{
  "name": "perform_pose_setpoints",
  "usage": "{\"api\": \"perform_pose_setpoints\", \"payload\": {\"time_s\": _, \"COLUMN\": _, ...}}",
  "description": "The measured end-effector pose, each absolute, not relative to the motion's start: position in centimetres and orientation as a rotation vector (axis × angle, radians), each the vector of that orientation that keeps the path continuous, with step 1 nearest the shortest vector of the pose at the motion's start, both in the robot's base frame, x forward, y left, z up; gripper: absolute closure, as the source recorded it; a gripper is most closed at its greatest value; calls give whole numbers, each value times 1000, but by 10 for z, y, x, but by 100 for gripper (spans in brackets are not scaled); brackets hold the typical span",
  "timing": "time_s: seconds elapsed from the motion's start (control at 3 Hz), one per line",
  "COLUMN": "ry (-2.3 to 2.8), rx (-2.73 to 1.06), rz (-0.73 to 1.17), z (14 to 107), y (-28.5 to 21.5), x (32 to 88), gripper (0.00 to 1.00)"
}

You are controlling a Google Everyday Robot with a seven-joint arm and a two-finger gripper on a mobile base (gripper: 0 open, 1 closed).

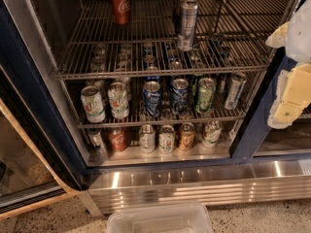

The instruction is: Pick redbull can from top shelf of fridge

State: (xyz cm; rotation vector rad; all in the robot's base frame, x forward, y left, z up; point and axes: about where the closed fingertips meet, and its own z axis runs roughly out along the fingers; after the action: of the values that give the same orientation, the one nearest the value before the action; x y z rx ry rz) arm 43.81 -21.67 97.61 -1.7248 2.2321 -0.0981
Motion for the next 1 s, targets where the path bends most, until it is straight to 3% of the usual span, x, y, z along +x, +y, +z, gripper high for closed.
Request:
{"api": "perform_pose_setpoints", "payload": {"time_s": 0.67, "ry": 2172, "rx": -1660, "rz": -57, "z": 979, "y": -215, "x": 456, "gripper": 0}}
{"api": "perform_pose_setpoints", "payload": {"time_s": 1.0, "ry": 2103, "rx": -1612, "rz": -15, "z": 982, "y": -205, "x": 493, "gripper": 0}}
